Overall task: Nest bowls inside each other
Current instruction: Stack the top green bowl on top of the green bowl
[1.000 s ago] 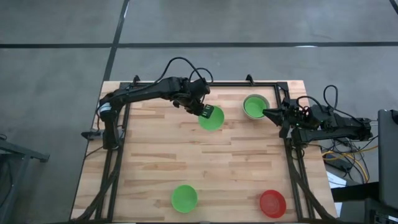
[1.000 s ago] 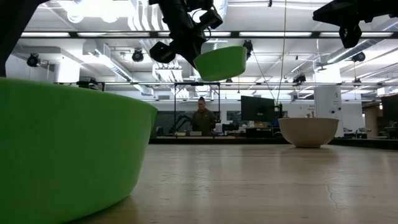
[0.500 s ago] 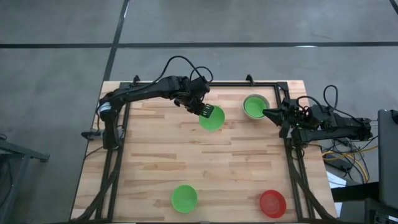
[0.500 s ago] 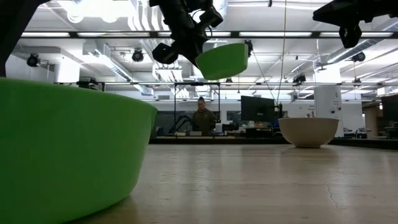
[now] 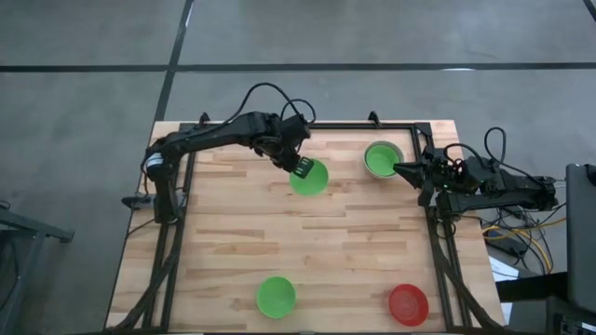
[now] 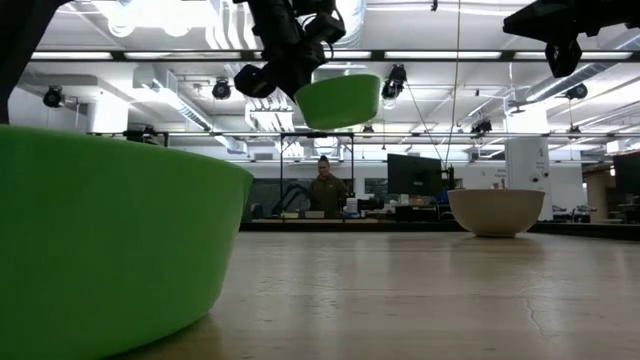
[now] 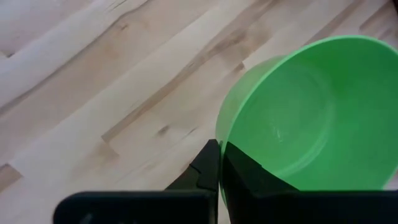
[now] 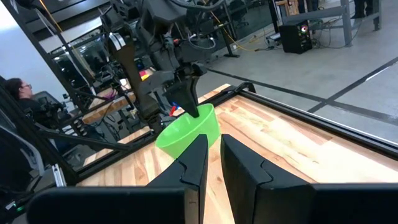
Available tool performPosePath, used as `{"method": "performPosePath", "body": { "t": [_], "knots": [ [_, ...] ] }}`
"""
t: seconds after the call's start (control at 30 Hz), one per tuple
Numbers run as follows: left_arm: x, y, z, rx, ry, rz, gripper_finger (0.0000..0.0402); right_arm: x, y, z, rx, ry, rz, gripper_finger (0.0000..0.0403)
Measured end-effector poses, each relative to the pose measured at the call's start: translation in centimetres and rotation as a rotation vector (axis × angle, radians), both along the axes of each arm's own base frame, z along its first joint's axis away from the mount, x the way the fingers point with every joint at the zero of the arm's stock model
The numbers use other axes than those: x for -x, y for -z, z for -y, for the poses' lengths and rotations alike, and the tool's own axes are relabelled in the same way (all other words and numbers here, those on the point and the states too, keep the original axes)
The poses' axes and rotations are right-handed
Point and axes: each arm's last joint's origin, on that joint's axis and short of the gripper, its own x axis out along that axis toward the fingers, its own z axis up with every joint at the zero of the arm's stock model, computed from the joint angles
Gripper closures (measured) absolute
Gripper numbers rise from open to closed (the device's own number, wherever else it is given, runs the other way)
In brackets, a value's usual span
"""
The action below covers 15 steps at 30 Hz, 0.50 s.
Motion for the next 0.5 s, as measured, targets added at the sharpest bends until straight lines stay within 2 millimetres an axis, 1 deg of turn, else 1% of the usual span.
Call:
{"method": "performPosePath", "body": {
  "t": [0.17, 0.37, 0.5],
  "knots": [
    [0.1, 0.1, 0.4, -0.005, 0.010, -0.020, 0.0392, 0.0, 0.0, 0.0, 0.000, 0.000, -0.004, 0.0360],
    [0.0, 0.3, 1.3, -0.056, 0.027, -0.045, 0.0392, 0.0, 0.0, 0.0, 0.000, 0.000, -0.004, 0.0360],
    [0.0, 0.3, 1.4, -0.075, 0.033, -0.049, 0.0392, 0.0, 0.0, 0.0, 0.000, 0.000, -0.003, 0.0360]
  ]
}}
